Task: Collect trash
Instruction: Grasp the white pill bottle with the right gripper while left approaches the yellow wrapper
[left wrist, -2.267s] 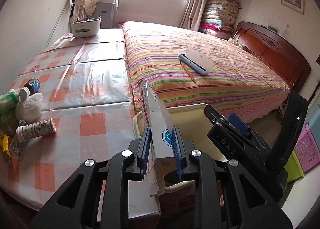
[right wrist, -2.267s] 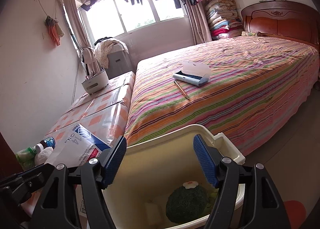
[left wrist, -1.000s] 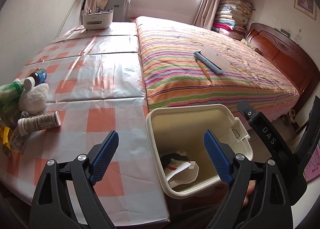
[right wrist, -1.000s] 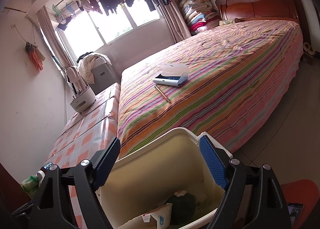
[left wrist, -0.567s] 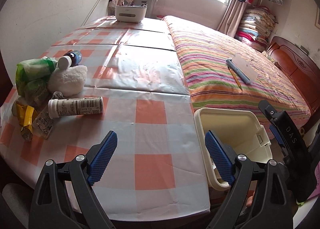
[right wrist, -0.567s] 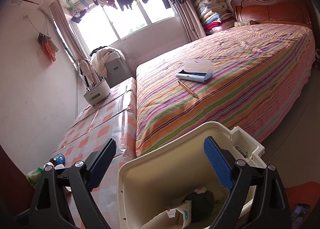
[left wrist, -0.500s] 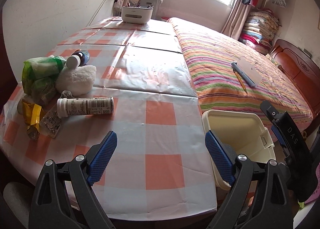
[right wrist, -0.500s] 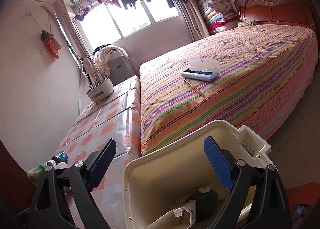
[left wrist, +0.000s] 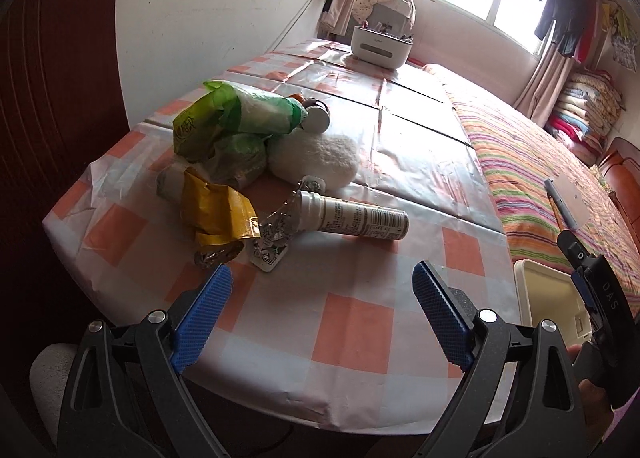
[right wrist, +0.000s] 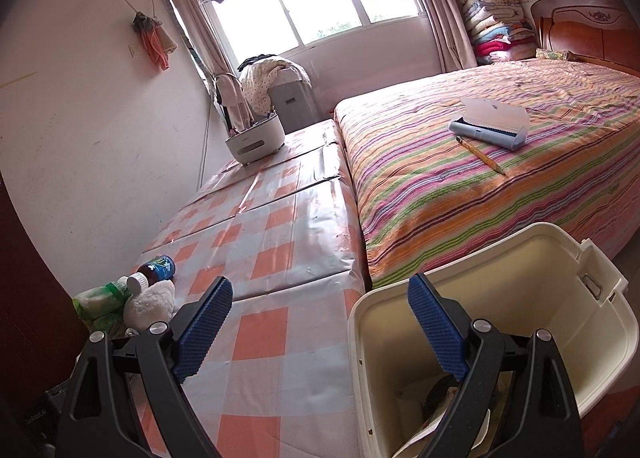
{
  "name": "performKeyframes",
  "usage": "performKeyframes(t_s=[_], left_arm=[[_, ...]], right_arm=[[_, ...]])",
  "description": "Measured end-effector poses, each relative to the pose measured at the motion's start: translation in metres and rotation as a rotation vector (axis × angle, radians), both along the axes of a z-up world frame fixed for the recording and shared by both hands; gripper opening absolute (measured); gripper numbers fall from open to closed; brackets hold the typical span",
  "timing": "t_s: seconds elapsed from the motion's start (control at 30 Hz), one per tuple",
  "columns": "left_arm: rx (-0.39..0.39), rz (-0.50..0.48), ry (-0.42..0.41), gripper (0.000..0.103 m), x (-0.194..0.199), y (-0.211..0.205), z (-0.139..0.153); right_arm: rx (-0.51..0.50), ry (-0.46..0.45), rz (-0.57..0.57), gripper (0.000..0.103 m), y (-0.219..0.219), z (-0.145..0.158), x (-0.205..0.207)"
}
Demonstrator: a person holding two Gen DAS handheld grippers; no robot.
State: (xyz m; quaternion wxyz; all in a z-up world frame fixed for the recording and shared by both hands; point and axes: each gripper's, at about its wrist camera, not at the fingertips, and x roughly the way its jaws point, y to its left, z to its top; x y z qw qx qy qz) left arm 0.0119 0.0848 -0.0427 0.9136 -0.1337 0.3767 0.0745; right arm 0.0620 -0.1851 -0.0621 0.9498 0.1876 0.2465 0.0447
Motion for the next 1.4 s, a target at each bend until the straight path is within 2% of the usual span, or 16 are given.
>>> performKeyframes(t_s=[0.23, 0.43, 0.63, 0.77, 0.9, 1.03, 1.1, 1.17, 1.27, 1.33, 1.4], left_arm=[[-0.094, 0.102, 0.041, 0.091, 0.007, 0.054, -0.009], [-0.194, 0.143, 0.075, 0.091, 0.016, 0.081, -0.016], [-0.239, 0.156, 0.084, 0.091, 0.022, 0.089, -0.020], [-0.280, 0.157, 0.107, 0.091, 0.027, 0.092, -0.026], [-0.297, 0.160, 0.126, 0.091, 0.032, 0.094, -0.031], [-0.304, 0.162, 0.136, 0.091, 0.036, 0.096, -0.034], [-0.307, 0.163, 0.141, 0.091, 0.039, 0.097, -0.035], [-0.309, 0.163, 0.146, 0.091, 0.041, 0.099, -0.036], [-0.310, 0.170, 0.153, 0.091, 0.043, 0.101, -0.038], [-0.309, 0.172, 0.162, 0.091, 0.045, 0.102, -0.040], [-0.296, 0.175, 0.156, 0.091, 0.046, 0.101, -0.041]], right_arm=[[-0.034, -0.011, 0.189, 0.087, 0.049, 0.003, 0.013], [-0.075, -0.088, 0.510, 0.087, 0.094, 0.023, 0.027], [-0.232, -0.145, 0.796, 0.087, 0.134, 0.032, 0.042], [-0.360, -0.134, 0.981, 0.087, 0.164, 0.020, 0.049], [-0.425, -0.082, 1.068, 0.087, 0.186, 0.000, 0.061], [-0.507, -0.043, 1.104, 0.087, 0.205, -0.016, 0.070], [-0.534, 0.011, 1.118, 0.085, 0.211, -0.025, 0.077], [-0.537, 0.064, 1.137, 0.069, 0.215, -0.031, 0.083], [-0.549, 0.120, 1.142, 0.058, 0.216, -0.039, 0.085], [-0.514, 0.132, 1.168, 0.038, 0.213, -0.038, 0.082], [-0.522, 0.125, 1.165, 0.031, 0.213, -0.038, 0.076]])
